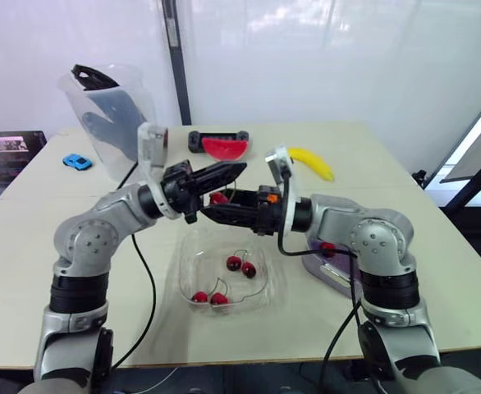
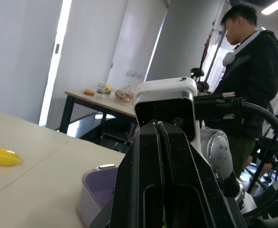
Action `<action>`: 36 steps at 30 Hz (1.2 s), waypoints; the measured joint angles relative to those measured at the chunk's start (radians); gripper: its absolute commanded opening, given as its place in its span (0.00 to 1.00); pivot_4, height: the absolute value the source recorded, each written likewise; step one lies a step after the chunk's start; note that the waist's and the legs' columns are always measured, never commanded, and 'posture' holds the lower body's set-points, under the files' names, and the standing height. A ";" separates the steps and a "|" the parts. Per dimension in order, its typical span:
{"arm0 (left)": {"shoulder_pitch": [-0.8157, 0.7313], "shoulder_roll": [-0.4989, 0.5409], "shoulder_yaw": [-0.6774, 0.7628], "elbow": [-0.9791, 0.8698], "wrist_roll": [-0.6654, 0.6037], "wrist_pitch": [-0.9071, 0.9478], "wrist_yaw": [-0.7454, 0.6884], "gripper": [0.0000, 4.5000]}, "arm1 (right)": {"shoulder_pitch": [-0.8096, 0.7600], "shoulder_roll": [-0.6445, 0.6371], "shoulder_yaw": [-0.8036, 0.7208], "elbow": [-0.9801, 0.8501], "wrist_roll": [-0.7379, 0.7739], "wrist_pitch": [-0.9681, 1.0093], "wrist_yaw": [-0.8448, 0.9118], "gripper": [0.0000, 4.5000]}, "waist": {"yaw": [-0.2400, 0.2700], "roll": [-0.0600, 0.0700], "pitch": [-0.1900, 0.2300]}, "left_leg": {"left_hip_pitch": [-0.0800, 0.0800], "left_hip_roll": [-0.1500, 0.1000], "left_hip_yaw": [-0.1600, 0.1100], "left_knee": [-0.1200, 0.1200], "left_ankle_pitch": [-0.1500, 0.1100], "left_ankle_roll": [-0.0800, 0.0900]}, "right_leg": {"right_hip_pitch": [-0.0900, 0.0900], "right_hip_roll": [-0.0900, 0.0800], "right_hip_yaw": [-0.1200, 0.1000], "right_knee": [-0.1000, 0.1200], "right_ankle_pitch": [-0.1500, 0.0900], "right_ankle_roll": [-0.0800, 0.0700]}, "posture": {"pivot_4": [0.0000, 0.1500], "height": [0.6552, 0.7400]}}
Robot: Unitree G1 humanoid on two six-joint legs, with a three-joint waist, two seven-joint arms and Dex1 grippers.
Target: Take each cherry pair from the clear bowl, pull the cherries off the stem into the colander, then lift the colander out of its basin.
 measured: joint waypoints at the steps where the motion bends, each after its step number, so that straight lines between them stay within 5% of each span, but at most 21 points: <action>1: 0.000 0.000 -0.001 0.000 0.001 0.000 -0.002 0.00 | 0.000 -0.002 0.006 0.001 0.000 -0.002 0.000 0.65 | 0.000 0.000 0.000 | 0.000 0.000 0.000 0.000 0.000 0.000 | 0.000 0.000 0.000 0.000 0.000 0.000 | 1.00 1.00; 3: 0.000 0.000 -0.001 0.000 0.006 0.000 -0.002 0.00 | 0.000 -0.005 0.012 0.001 0.000 -0.006 0.002 0.54 | 0.000 0.000 0.000 | 0.000 0.000 0.000 0.000 0.000 0.000 | 0.000 0.000 0.000 0.000 0.000 0.000 | 1.00 1.00; 6: 0.000 0.002 0.002 0.018 0.012 -0.001 0.002 0.00 | 0.000 -0.006 0.025 -0.004 0.005 -0.009 0.012 0.24 | 0.000 0.000 0.000 | 0.000 0.000 0.000 0.000 0.000 0.000 | 0.000 0.000 0.000 0.000 0.000 0.000 | 1.00 1.00; 23: 0.001 0.002 -0.016 0.020 0.032 0.002 -0.021 0.00 | 0.002 -0.112 0.059 0.006 -0.014 -0.023 0.033 0.24 | 0.001 0.000 0.000 | 0.000 0.000 0.000 0.000 -0.001 0.001 | 0.000 0.000 0.000 0.000 0.000 0.000 | 1.00 1.00; 36: 0.000 -0.008 -0.015 0.018 0.030 -0.004 -0.026 0.00 | 0.078 -0.290 0.266 -0.055 -0.155 -0.031 0.149 0.24 | 0.004 0.000 0.000 | 0.000 0.000 0.000 0.001 -0.001 0.002 | 0.001 0.000 0.000 -0.001 0.000 0.000 | 1.00 1.00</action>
